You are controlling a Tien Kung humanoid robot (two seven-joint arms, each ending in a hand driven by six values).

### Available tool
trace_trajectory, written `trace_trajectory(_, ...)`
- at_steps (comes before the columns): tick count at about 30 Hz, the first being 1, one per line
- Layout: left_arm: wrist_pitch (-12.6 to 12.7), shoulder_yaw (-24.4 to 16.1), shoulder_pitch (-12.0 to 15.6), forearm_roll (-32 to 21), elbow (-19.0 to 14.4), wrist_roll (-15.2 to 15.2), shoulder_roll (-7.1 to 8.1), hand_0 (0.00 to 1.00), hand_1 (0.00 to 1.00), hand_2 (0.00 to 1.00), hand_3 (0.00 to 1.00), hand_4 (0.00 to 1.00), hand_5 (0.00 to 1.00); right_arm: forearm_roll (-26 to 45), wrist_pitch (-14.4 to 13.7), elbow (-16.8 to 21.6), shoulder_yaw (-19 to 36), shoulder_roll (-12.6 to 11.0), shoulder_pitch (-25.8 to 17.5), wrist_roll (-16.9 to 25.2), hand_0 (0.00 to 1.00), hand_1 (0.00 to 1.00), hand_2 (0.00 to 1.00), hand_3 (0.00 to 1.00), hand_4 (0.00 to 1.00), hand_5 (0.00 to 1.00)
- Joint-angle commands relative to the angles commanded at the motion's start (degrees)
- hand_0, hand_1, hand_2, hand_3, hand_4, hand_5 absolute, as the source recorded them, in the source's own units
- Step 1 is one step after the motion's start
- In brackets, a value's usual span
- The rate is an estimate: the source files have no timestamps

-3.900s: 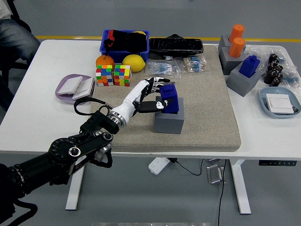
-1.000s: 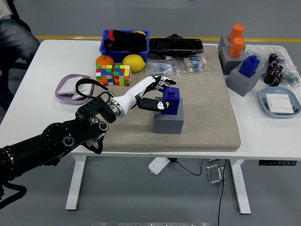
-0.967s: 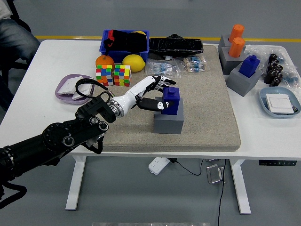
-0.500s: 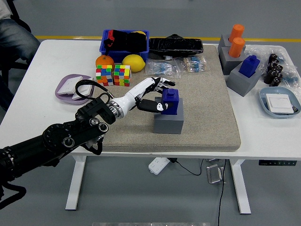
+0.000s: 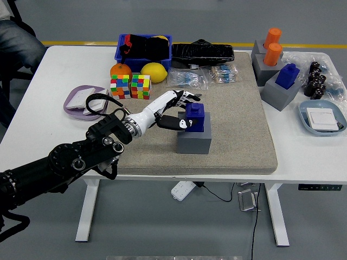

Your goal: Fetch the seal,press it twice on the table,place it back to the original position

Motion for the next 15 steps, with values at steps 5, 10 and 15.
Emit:
trace_trajectory(5, -0.5, -0.1, 0.0, 0.1, 0.1, 0.0, 0.05, 0.85, 0.758, 0.655, 0.778, 0.752, 0.002, 0.1, 0.0, 0.0, 0.0, 0.0, 0.1, 0.0, 0.889, 0.751, 0.729, 0.754, 0.873, 0.549)
trace_trajectory(10, -0.8, -0.1, 0.0, 0.2, 0.3, 0.0, 0.04, 0.889, 0.856, 0.778, 0.826, 0.983, 0.002, 0.1, 0.0, 0.0, 0.0, 0.0, 0.0, 0.0, 0.889, 0.751, 0.729, 0.754, 0.874, 0.549)
trace_trajectory(15, -1.3, -0.5, 0.1, 0.1, 0.3, -0.1, 0.09, 0.913, 0.921, 0.845, 0.888, 0.998, 0.002, 0.2, 0.0, 0.0, 0.0, 0.1, 0.0, 0.0, 0.889, 0.751, 0.729, 0.754, 0.874, 0.551)
